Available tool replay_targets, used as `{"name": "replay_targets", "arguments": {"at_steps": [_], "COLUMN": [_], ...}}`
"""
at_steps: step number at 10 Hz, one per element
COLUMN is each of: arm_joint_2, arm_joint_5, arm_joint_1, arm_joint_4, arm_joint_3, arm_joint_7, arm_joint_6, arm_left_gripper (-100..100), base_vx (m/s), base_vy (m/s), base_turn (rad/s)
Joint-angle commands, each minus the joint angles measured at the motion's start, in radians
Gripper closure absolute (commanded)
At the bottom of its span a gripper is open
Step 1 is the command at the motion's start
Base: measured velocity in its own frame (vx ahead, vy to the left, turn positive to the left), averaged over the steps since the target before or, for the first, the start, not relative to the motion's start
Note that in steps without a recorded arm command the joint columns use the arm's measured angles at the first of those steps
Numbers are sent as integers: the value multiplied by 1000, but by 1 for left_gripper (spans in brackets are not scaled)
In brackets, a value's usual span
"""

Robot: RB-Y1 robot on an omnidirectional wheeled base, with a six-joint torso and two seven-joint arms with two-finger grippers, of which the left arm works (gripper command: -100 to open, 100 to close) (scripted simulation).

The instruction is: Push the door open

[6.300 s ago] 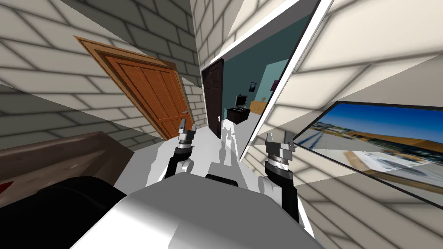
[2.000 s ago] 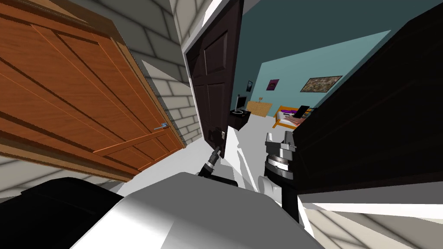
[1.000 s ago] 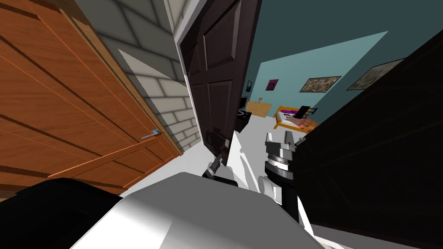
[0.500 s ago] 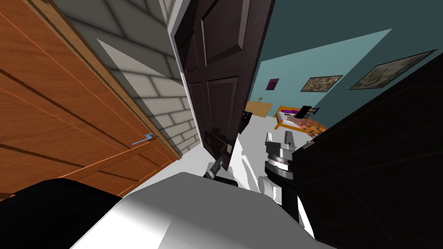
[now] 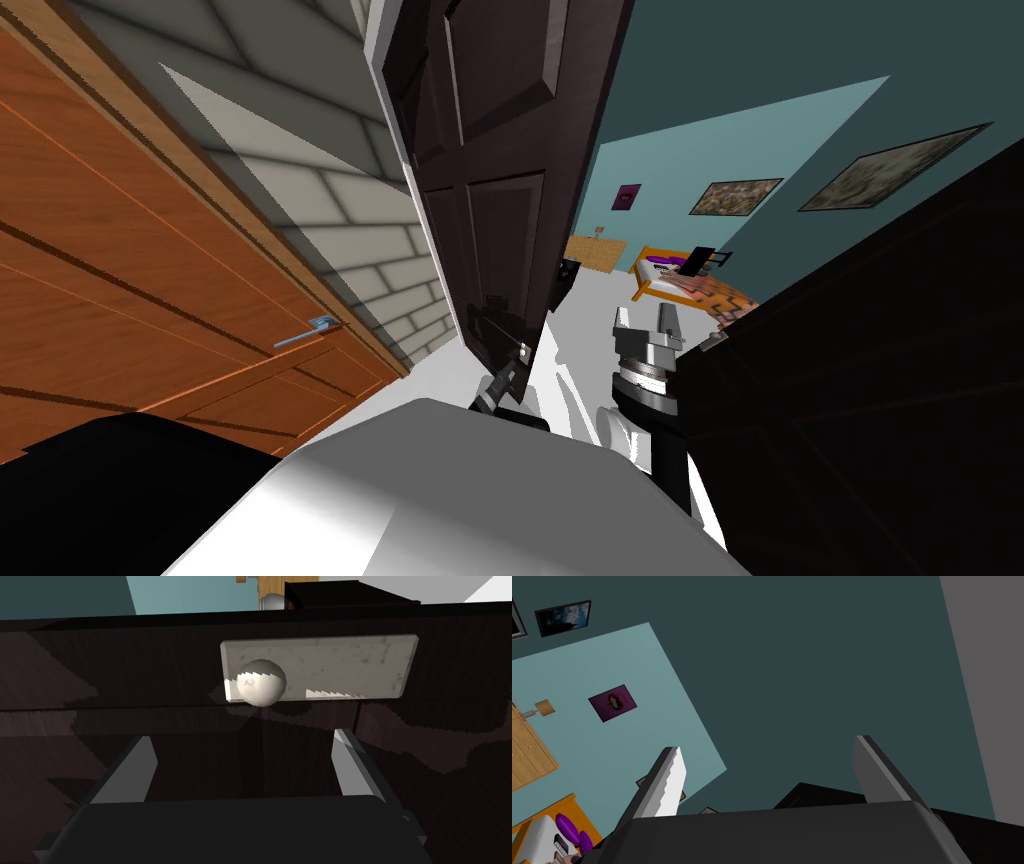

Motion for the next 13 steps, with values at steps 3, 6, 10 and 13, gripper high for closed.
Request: {"name": "replay_targets", "arguments": {"at_steps": [3, 6, 10, 13], "arm_joint_2": [-15, -16, -16, -22], "arm_joint_5": [-2, -2, -2, 3], "arm_joint_1": [-19, -20, -20, -29], "arm_joint_4": [31, 34, 34, 46], "arm_joint_3": [17, 18, 18, 45], "arm_joint_7": [8, 8, 8, 5], "arm_joint_6": [-5, -6, -6, -1], "arm_left_gripper": [-100, 100, 100, 100], "base_vx": [172, 84, -12, 76], "base_vy": [-110, -41, 7, -57], "base_turn": [-34, -9, -5, 26]}}
